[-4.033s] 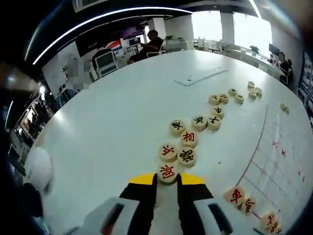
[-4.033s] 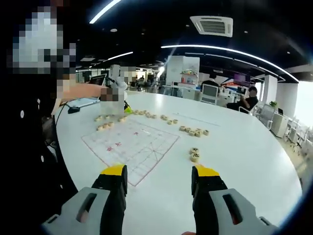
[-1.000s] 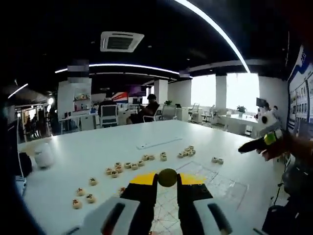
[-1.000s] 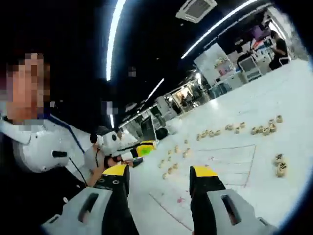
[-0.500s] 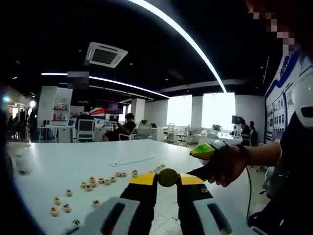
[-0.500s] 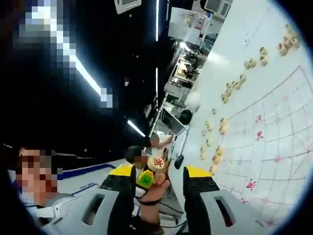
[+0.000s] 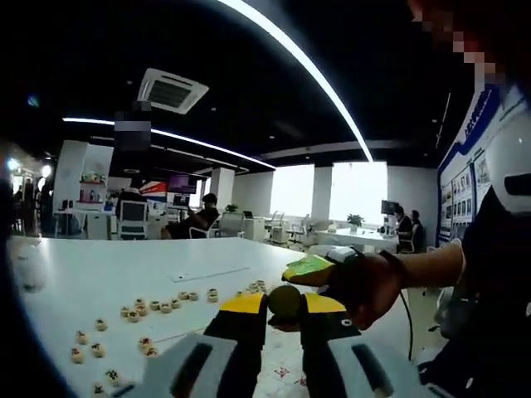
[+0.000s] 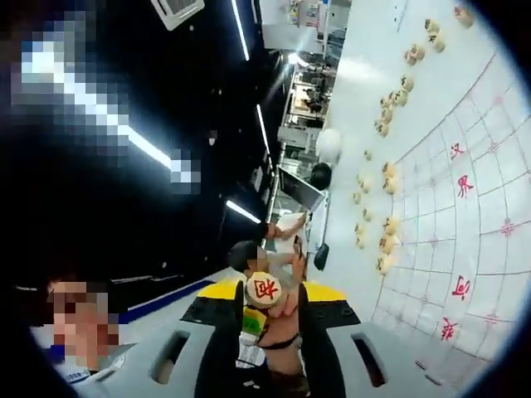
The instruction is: Pick up the chess pieces one by one and place each piece onto its starting position on the chessboard, setting the pieces on their correct points until all the chess pieces are arranged in the starting layout
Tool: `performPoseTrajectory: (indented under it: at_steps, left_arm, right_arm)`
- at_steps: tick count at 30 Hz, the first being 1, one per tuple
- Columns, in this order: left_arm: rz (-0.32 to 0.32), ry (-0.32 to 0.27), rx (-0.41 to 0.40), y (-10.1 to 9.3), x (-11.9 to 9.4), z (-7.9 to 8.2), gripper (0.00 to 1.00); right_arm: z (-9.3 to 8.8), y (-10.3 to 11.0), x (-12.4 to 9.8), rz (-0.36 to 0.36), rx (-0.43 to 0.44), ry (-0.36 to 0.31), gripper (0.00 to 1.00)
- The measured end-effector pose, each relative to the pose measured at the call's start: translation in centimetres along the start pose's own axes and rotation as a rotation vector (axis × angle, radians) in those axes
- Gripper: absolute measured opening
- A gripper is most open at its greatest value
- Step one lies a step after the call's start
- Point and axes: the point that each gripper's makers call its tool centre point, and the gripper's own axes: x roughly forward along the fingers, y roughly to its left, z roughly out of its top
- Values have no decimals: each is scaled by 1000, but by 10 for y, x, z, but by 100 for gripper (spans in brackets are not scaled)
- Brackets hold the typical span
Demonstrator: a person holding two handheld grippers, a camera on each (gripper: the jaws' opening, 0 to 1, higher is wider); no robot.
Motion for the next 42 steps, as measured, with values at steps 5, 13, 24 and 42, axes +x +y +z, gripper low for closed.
performPoseTrajectory:
  at_steps: [5,13,24,42]
  left_arm:
    - [7,7,-2,2,1,-3,18]
    - [11,-3,-1,3,-1,-1,18]
    - [12,-41,30,2,-3,6,18]
    - [52,-29,108,8,-6,-12,9]
  right_arm:
    - [3,2,0,4,-10,-5,19]
    - [11,0,-4,13,6,-2,19]
    - [0,9,5,41,31,2,19]
    - [-1,-22,19,-128,-232,6,3]
